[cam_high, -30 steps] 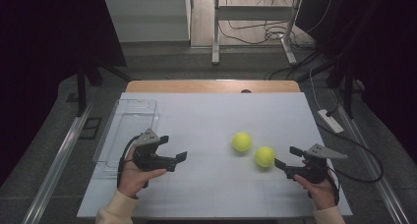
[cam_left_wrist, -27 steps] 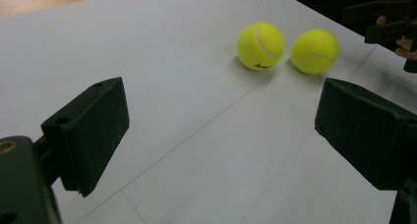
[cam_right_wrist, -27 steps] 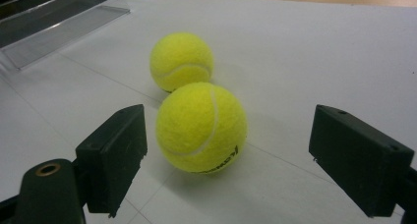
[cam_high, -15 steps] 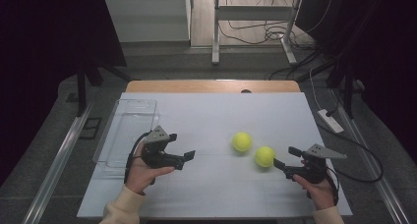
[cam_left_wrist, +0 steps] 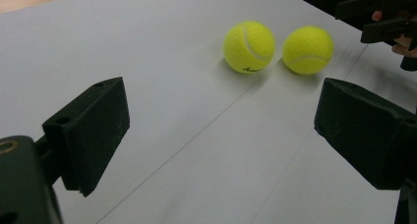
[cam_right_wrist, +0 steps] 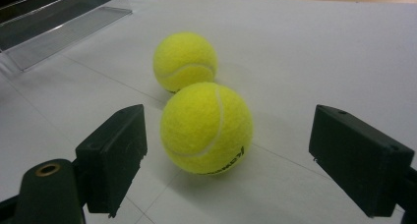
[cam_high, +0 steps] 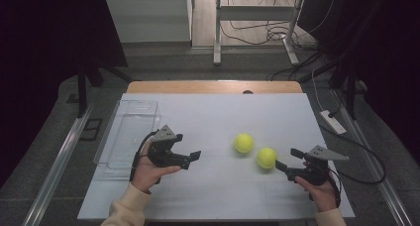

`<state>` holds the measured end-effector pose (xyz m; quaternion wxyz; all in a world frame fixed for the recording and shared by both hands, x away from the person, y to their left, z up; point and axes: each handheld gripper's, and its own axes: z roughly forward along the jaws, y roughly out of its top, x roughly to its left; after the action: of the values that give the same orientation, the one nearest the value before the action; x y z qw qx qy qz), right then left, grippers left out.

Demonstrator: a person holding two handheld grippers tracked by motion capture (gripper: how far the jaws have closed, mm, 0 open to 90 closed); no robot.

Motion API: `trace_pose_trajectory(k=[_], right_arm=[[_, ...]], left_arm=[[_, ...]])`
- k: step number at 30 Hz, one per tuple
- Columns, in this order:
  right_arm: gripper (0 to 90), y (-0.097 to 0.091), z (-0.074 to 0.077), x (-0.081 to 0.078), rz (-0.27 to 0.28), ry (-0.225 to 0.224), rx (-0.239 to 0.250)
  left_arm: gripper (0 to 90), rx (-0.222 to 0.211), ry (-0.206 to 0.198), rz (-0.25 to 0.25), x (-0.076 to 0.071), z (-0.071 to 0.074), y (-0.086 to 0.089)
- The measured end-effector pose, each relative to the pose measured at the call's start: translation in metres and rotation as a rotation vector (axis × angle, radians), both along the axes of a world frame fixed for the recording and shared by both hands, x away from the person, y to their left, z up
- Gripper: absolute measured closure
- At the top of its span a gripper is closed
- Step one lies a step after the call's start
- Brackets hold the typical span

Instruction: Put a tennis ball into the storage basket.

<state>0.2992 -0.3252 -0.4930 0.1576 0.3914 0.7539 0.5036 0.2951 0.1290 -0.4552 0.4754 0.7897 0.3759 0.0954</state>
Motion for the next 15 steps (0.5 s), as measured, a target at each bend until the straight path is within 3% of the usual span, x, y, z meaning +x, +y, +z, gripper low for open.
trace_pose_trajectory(k=[15], right_arm=[[14.1,0.000,0.000,0.000,0.000,0.000,-0.001]], left_arm=[[7.5,0.014,0.006,-0.024,0.008,0.003,-0.014]])
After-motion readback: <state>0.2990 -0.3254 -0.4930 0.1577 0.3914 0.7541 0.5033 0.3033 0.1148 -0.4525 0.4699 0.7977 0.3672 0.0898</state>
